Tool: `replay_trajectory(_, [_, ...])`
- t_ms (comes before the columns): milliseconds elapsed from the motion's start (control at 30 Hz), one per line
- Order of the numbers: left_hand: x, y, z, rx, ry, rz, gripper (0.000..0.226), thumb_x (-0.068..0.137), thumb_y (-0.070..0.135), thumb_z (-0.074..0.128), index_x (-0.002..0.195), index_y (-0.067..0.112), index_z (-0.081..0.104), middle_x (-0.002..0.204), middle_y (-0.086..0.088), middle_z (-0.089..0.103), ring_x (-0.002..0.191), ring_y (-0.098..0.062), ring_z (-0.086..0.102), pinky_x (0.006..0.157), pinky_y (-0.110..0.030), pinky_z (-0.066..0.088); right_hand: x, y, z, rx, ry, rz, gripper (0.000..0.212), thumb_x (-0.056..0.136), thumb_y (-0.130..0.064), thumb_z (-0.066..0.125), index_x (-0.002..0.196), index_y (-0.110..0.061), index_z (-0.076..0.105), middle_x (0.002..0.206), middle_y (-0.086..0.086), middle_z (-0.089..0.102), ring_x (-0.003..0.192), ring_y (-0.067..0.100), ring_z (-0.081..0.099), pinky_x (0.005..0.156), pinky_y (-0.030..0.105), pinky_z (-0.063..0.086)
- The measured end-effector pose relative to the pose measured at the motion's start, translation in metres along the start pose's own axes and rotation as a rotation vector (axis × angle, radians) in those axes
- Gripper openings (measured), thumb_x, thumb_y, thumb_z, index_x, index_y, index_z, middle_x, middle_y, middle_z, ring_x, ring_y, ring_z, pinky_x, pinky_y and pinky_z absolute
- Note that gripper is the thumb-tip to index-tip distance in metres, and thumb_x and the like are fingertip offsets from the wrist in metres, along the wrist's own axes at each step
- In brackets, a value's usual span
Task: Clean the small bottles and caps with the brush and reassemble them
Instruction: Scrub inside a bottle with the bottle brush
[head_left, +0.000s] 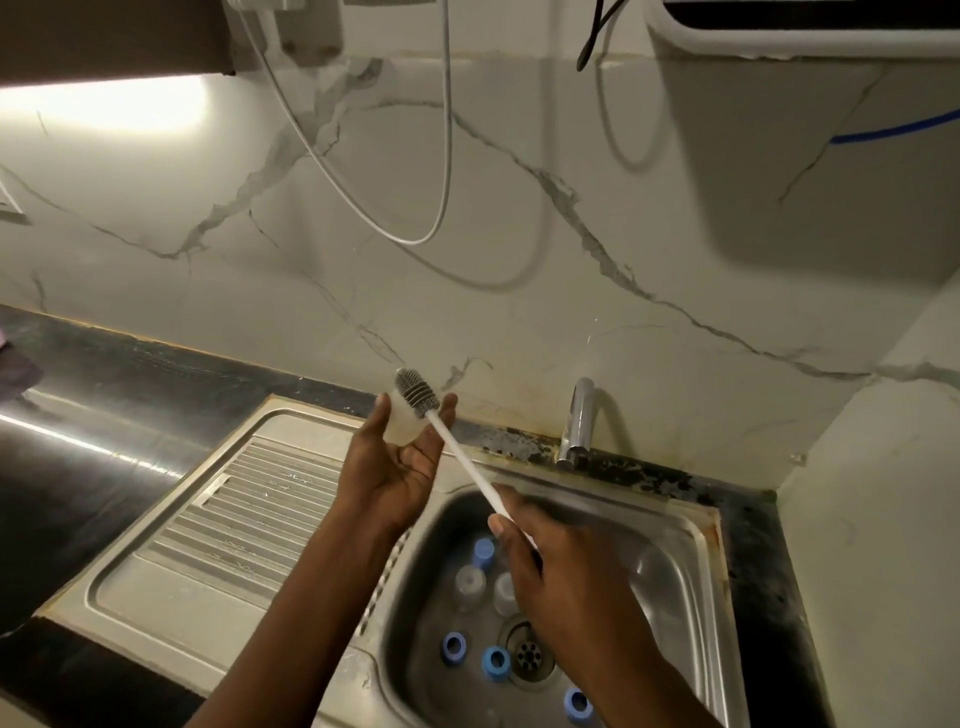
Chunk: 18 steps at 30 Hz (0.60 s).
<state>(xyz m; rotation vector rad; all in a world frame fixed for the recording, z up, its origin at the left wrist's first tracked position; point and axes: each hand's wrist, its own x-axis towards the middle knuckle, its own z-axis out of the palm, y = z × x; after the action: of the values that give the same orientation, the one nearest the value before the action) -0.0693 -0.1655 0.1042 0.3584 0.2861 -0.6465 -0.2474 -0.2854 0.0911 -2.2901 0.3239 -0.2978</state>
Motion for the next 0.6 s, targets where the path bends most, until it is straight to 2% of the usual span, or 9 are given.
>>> replay_trajectory(100, [0.001, 0.011, -0.001, 0.015, 0.015, 0.019, 0.055, 0.104, 0.033, 0.062, 0.145, -0.002, 0.051, 0.134, -0.035, 0.063, 0.129, -0.039, 0.064, 0.116, -0.039, 0.048, -0.005, 0.004, -0.004, -0.007, -0.013, 0.012, 0.056, 0.098, -0.062, 0.031, 0.147, -0.043, 0.050, 0.086, -0.021, 0.063, 0.082, -0.007, 0.066, 0.078, 0.009, 0.053])
replay_trajectory(167, [0.000, 0.011, -0.003, 0.068, 0.005, -0.001, 0.053, 0.105, 0.034, 0.060, 0.145, 0.000, 0.053, 0.133, -0.032, 0.065, 0.125, -0.039, 0.066, 0.108, -0.042, 0.054, -0.004, 0.012, -0.009, -0.006, 0.007, 0.045, 0.045, 0.104, -0.054, 0.038, 0.145, -0.041, 0.052, 0.083, -0.019, 0.063, 0.086, -0.013, 0.063, 0.073, 0.007, 0.051])
replay_trajectory(267, [-0.003, 0.007, -0.006, 0.115, 0.011, -0.032, 0.051, 0.105, 0.032, 0.061, 0.144, 0.000, 0.053, 0.130, -0.030, 0.068, 0.116, -0.041, 0.071, 0.095, -0.048, 0.058, 0.000, 0.018, -0.013, -0.029, 0.033, 0.060, 0.045, 0.105, -0.053, 0.041, 0.146, -0.040, 0.052, 0.087, -0.013, 0.068, 0.090, -0.017, 0.060, 0.072, 0.009, 0.053])
replay_trajectory(433, [-0.008, -0.006, -0.003, 0.183, -0.040, -0.100, 0.053, 0.106, 0.032, 0.058, 0.144, -0.003, 0.050, 0.132, -0.033, 0.066, 0.119, -0.043, 0.068, 0.096, -0.051, 0.056, 0.011, 0.007, -0.013, -0.025, 0.063, 0.034, 0.052, 0.099, -0.060, 0.034, 0.138, -0.036, 0.060, 0.083, -0.012, 0.067, 0.078, -0.005, 0.065, 0.068, 0.012, 0.052])
replay_trajectory(500, [-0.006, -0.006, -0.004, 0.192, -0.055, -0.097, 0.054, 0.106, 0.032, 0.058, 0.146, -0.003, 0.049, 0.135, -0.033, 0.064, 0.125, -0.044, 0.065, 0.098, -0.052, 0.055, 0.014, 0.003, -0.012, -0.022, 0.073, 0.015, 0.057, 0.097, -0.062, 0.031, 0.144, -0.038, 0.054, 0.091, -0.012, 0.069, 0.079, -0.003, 0.066, 0.070, 0.013, 0.054])
replay_trajectory(600, [-0.001, 0.009, -0.005, 0.198, -0.052, -0.072, 0.057, 0.105, 0.030, 0.061, 0.149, -0.001, 0.047, 0.140, -0.031, 0.062, 0.134, -0.043, 0.060, 0.101, -0.051, 0.055, 0.007, 0.003, -0.010, -0.003, 0.038, 0.008, 0.050, 0.099, -0.061, 0.034, 0.144, -0.045, 0.049, 0.082, -0.014, 0.065, 0.079, -0.007, 0.065, 0.068, 0.013, 0.053])
